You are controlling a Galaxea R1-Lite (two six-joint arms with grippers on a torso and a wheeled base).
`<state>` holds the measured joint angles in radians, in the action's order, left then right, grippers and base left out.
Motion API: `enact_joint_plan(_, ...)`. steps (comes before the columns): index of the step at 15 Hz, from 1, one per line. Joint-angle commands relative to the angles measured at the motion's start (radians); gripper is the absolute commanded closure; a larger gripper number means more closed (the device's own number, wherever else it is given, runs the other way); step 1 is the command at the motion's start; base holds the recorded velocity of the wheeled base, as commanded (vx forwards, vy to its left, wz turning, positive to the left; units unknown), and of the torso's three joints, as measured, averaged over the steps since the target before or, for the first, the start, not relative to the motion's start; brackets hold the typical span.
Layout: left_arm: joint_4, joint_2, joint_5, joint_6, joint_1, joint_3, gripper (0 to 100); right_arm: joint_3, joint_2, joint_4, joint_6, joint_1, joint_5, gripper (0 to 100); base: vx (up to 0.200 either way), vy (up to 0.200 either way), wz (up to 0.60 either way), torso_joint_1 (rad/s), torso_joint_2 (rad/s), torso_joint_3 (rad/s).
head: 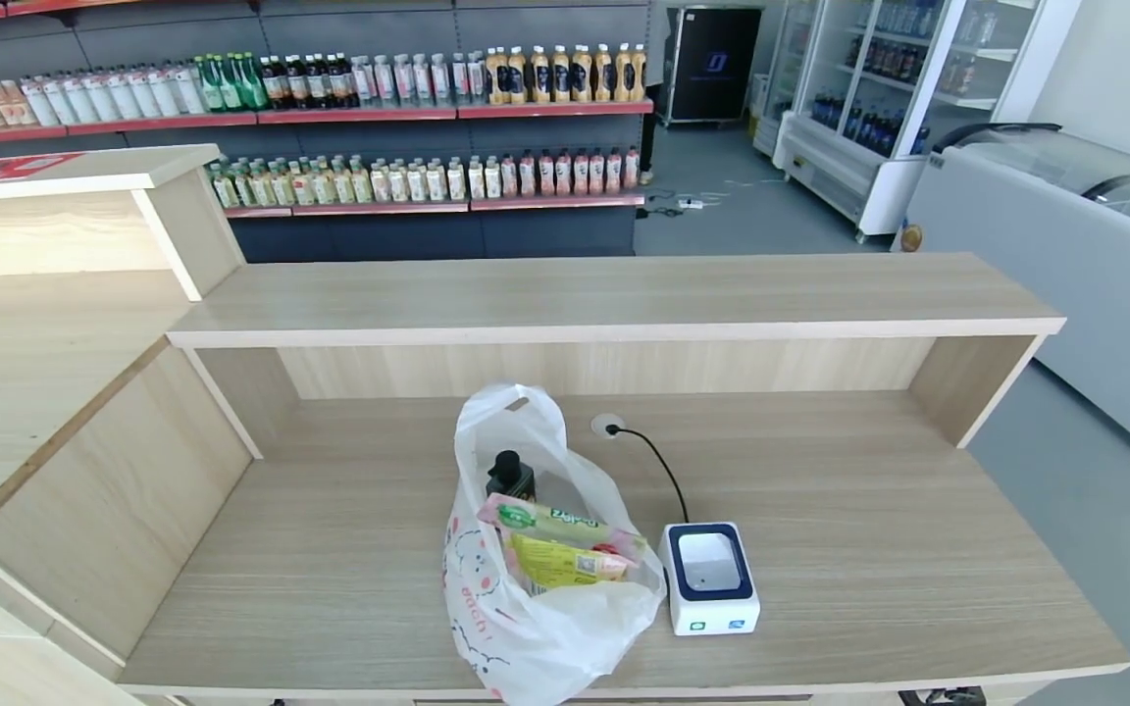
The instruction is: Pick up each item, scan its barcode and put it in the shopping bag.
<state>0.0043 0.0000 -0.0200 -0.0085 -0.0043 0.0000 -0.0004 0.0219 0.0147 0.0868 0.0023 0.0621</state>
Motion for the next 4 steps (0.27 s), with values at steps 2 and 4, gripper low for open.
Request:
enact_joint_plan(2,0.000,0.002,0.000,-0.001,0.000,0.000,0,0.000,-0.022,-0.001,0.002,-0.001,-0.001,0,0.000,0.000,0.00,0.000,0.00,0.000)
enact_joint_plan(4,0.000,0.002,0.000,-0.001,0.000,0.000,0,0.000,-0.022,-0.001,0.002,-0.001,-0.001,0,0.000,0.000,0.00,0.000,0.00,0.000)
